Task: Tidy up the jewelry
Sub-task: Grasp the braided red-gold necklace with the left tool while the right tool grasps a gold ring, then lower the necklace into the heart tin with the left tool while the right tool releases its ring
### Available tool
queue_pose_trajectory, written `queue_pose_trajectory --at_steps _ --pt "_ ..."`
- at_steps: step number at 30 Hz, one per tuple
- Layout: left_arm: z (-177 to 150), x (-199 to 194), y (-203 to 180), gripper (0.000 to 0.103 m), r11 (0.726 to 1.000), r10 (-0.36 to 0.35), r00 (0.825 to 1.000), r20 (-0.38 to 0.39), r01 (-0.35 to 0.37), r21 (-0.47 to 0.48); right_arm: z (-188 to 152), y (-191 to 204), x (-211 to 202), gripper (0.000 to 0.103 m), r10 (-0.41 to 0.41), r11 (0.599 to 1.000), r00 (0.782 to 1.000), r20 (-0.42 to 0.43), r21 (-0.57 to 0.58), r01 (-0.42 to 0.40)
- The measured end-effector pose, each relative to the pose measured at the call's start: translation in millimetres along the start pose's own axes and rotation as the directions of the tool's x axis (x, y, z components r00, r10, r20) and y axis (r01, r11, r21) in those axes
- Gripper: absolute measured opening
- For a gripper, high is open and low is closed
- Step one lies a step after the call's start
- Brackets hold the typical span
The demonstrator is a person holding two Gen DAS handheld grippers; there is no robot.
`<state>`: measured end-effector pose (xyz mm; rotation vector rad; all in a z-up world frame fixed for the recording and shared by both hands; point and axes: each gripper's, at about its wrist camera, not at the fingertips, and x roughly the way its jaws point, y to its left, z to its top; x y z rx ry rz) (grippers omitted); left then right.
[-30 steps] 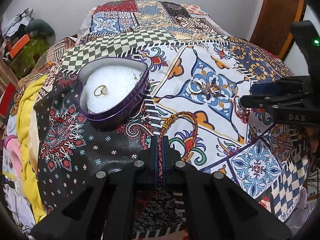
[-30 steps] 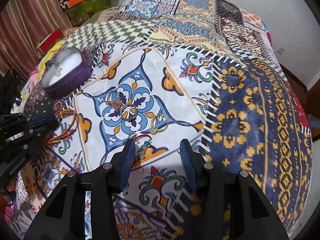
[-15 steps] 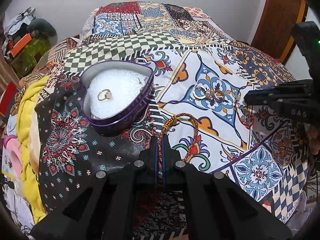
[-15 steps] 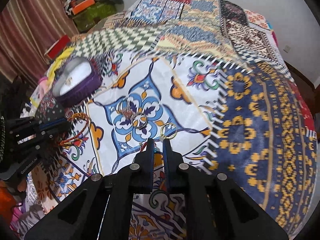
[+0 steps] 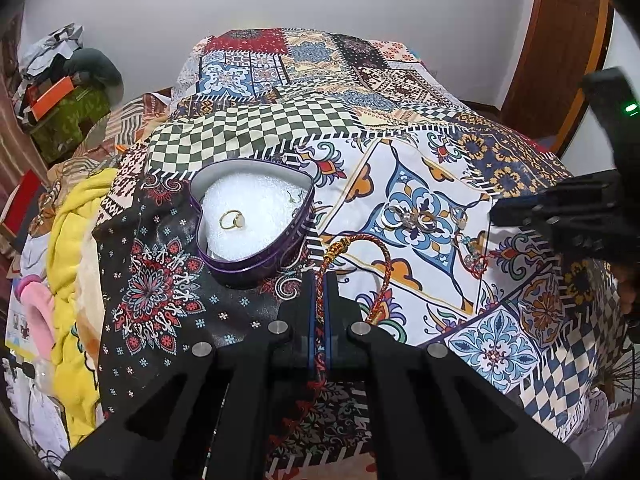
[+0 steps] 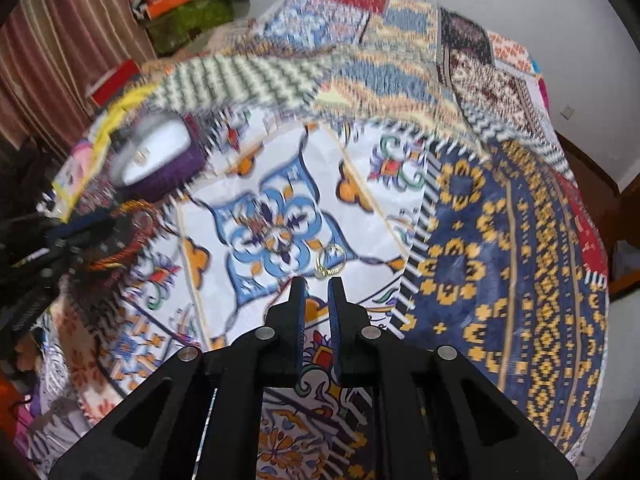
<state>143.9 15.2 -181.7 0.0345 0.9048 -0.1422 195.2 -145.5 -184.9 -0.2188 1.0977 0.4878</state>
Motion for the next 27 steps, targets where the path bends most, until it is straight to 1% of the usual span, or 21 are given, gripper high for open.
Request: queue_pose_trajectory --at_steps 4,5,7,9,15,17,18,19,24,27 --pt "-3 6 1 0.001 1.000 -0.006 1.000 -0.013 0.006 0.002 1 -2 20 0.010 0.020 1.000 0.997 -0.070 0.013 -0.019" --pt "-4 7 2 0.001 1.000 -0.007 1.000 -0.016 0.007 0.002 1 -2 22 0.011 0.023 1.000 0.997 -0.067 0.011 -0.022" --pt "-6 13 4 0.001 1.000 -0.009 1.000 -0.030 0.009 -0.001 4 0 23 0.022 0.016 1.000 0.998 -0.062 -0.003 -0.017" --pt "-7 18 7 0.001 1.000 -0.012 0.999 -0.040 0.012 -0.005 6 2 27 0.027 0.013 1.000 0.998 -0.067 -0.012 -0.013" --pt "-12 28 11 0.001 1.000 -0.023 0.998 -0.055 0.021 -0.022 2 10 30 0.027 -0.023 0.997 0.999 -0.034 -0.079 0.020" --pt "-12 31 12 0.001 0.999 -0.024 0.998 -0.061 0.022 -0.027 2 10 31 0.023 -0.017 0.997 1.000 -0.024 -0.074 0.015" --pt "-12 33 13 0.001 0.999 -0.024 0.998 -0.064 0.023 -0.029 1 9 31 0.013 -0.001 0.998 1.000 -0.022 -0.070 0.000" --pt "-12 33 13 0.001 0.999 -0.024 0.998 -0.064 0.022 -0.030 1 9 32 0.007 0.010 0.998 1.000 -0.027 -0.063 -0.011" --pt "-9 30 12 0.001 0.999 -0.022 0.998 -0.053 0.021 -0.031 -2 11 25 0.007 0.039 0.999 0.999 -0.014 -0.031 -0.040" --pt "-7 25 12 0.001 1.000 -0.017 0.999 -0.042 0.016 -0.027 -1 11 13 0.007 0.050 0.999 0.999 0.018 -0.018 -0.049"
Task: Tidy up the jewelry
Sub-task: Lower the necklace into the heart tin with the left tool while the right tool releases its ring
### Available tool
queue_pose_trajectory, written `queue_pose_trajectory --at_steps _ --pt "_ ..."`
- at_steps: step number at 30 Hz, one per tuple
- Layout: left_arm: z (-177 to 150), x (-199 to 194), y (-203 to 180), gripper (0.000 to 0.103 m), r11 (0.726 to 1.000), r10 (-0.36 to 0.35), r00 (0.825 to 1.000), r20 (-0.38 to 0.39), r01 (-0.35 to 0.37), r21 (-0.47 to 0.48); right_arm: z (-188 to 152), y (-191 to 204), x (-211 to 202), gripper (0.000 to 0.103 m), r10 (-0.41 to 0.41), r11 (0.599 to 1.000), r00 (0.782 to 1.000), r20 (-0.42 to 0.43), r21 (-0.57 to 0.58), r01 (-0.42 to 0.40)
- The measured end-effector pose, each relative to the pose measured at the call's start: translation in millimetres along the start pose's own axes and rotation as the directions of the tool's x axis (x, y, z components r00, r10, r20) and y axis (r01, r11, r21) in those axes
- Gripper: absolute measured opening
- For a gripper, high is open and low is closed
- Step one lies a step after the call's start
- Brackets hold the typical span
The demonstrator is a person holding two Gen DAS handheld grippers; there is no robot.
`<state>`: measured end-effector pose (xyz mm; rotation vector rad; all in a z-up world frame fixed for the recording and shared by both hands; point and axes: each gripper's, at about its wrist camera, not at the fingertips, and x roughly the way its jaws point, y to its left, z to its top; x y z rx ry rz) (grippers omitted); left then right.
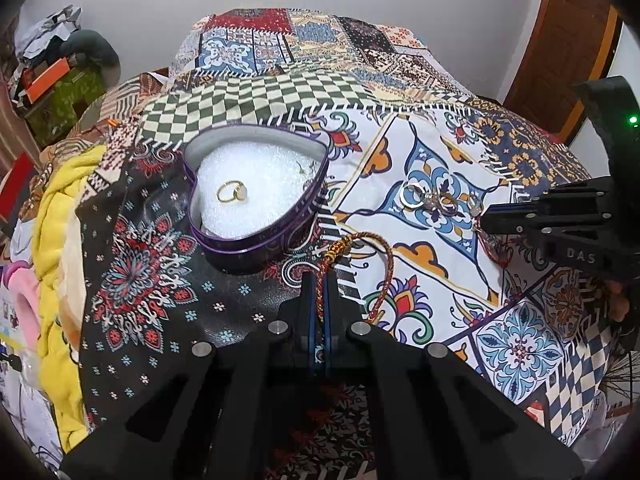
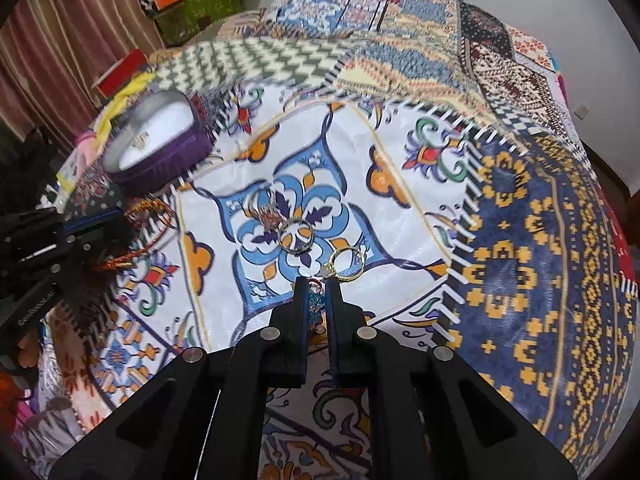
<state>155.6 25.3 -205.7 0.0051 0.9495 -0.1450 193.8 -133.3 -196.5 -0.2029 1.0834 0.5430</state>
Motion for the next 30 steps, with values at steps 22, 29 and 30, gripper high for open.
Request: queue_pose_trajectory --at_steps 22,29,30 --pt "22 -72 9 0.001 0.999 0.045 0.984 0.172 -0.041 -0.027 36 21 -85 0.007 -0.003 0.999 0.968 0.250 -0.034 0.012" --pt "29 -86 27 0.001 0.996 0.079 0.974 0.212 -0.068 -0.059 59 52 -91 0.007 0.033 0.996 0.950 0.310 -0.086 -0.006" --pt "31 -86 30 0.001 0.995 0.083 0.973 0.215 -0.070 -0.065 63 58 -91 0.007 0.043 0.995 0.947 0.317 -0.096 -0.013"
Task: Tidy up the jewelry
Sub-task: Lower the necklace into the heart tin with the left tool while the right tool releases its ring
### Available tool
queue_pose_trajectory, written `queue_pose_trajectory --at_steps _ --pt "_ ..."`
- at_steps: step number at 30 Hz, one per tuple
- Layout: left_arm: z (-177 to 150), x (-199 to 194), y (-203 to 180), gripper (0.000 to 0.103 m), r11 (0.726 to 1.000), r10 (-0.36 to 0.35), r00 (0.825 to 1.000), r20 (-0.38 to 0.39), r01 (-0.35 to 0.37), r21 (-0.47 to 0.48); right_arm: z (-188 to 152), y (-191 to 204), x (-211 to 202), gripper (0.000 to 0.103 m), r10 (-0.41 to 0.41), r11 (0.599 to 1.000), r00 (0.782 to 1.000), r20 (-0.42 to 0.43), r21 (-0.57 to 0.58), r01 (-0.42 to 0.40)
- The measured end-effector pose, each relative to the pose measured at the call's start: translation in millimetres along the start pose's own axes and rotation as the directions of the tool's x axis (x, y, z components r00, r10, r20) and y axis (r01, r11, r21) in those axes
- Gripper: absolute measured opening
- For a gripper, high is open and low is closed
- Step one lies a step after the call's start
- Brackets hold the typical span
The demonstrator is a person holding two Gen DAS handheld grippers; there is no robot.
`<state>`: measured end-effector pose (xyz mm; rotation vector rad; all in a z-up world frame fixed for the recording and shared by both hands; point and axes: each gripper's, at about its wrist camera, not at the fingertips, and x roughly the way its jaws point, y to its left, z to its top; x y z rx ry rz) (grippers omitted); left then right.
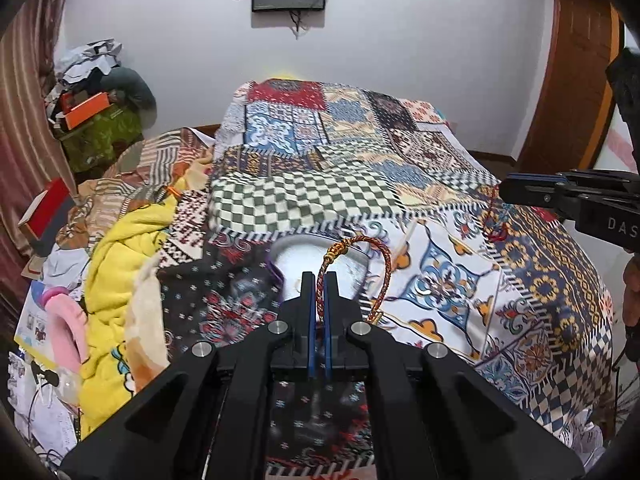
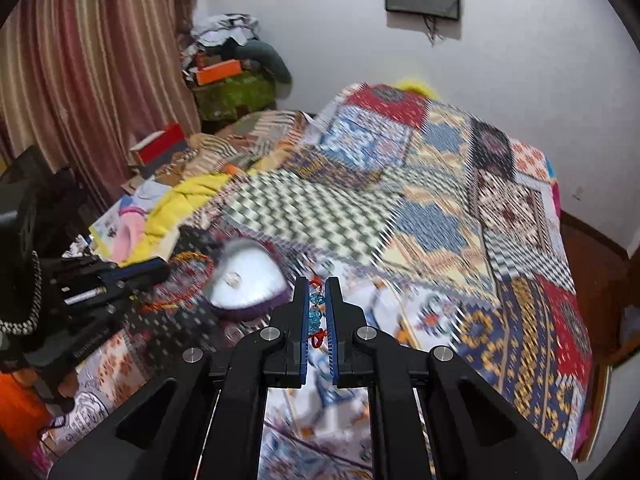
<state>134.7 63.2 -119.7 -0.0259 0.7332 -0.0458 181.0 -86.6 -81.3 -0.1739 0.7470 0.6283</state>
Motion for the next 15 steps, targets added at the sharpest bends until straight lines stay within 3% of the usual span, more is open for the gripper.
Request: queue_pose_trajectory --at_steps 9,15 --pt "8 7 21 0.001 0.999 0.035 0.999 0.011 -0.035 -0.026 21 39 25 0.007 0.082 0.996 0.996 0.025 -0.033 -0.081" --pt "10 20 35 0.001 0.998 0.043 0.999 0.000 -0.043 -0.050 25 51 50 0.007 0.109 0.994 0.994 -0.002 -0.018 -0.109"
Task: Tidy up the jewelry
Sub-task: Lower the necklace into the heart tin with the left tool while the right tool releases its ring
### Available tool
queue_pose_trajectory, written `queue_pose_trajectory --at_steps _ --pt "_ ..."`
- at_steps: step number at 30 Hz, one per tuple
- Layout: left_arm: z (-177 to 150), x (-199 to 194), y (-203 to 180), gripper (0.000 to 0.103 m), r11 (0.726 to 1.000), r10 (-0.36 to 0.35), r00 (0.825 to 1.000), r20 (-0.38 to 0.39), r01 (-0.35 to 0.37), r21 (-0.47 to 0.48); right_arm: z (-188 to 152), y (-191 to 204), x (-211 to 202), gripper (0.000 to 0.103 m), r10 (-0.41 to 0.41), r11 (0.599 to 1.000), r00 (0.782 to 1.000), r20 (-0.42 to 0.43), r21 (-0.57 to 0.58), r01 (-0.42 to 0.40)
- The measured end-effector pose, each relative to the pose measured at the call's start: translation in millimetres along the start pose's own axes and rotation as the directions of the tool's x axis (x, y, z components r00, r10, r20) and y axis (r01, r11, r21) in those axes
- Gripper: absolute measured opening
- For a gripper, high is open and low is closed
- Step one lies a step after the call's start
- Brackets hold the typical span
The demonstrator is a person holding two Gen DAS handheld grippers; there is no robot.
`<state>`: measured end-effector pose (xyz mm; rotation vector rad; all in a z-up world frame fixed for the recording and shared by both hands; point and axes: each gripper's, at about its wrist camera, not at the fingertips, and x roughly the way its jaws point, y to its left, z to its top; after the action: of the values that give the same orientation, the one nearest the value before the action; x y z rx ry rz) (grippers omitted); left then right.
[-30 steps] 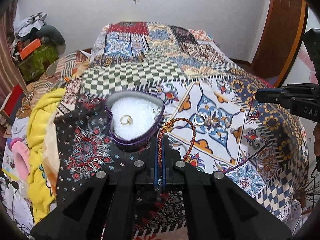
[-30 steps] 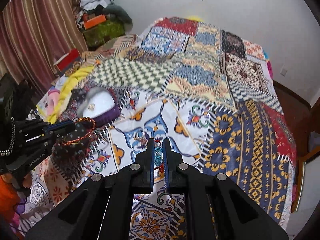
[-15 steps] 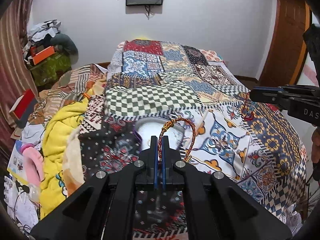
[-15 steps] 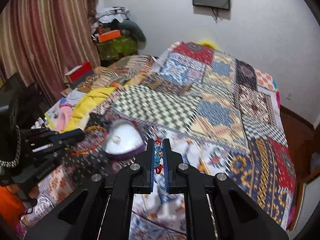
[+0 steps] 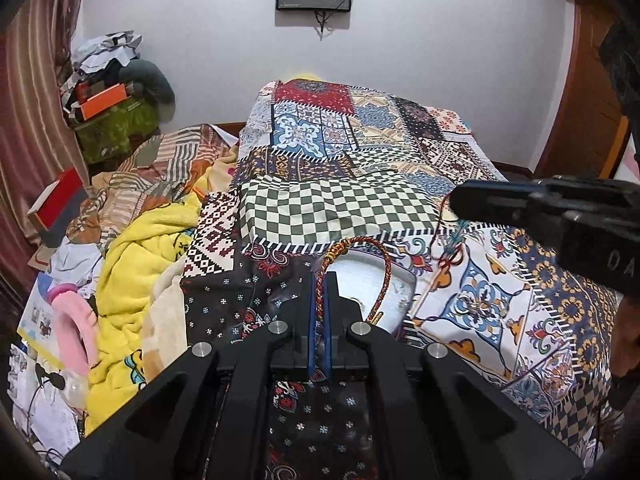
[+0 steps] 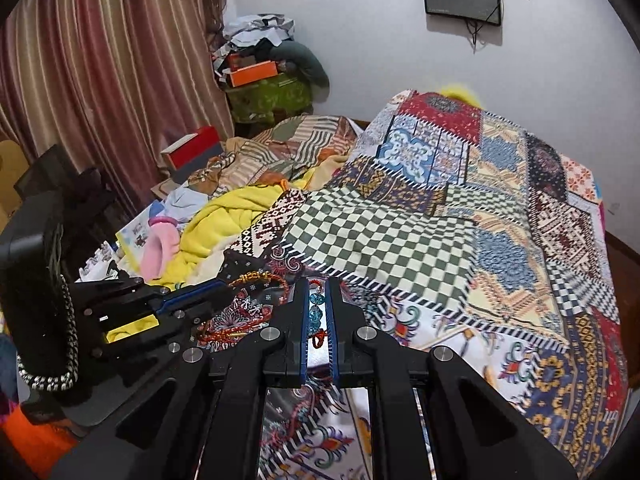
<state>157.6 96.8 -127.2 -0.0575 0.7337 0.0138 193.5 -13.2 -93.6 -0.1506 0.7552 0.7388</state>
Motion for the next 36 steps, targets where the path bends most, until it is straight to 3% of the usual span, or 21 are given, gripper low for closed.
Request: queue_pose_trajectory --at_steps 19,32,35,36 --pt "-10 63 -2 0.001 0.998 -0.063 0.991 -0.116 0.062 -0.011 -18 -18 70 0.007 0.006 0.999 0.987 -0.161 0.053 0.002" --pt "-12 65 -5 0.002 0.997 -0.074 0.989 -0.130 0.073 -0.011 -21 -20 77 0.007 0.018 0.999 0.980 -0.199 0.052 -0.008" --pt "-12 61 -4 0.008 0.998 -0.066 0.989 -0.130 0.065 -0.014 -20 -19 74 0.012 0.019 0.999 0.979 -0.203 0.049 -0.009" --pt "-11 58 -3 0.012 0.998 -0.063 0.990 -0.127 0.062 -0.017 -20 -19 72 0.018 0.018 0.999 0.980 -0.200 0.050 -0.008"
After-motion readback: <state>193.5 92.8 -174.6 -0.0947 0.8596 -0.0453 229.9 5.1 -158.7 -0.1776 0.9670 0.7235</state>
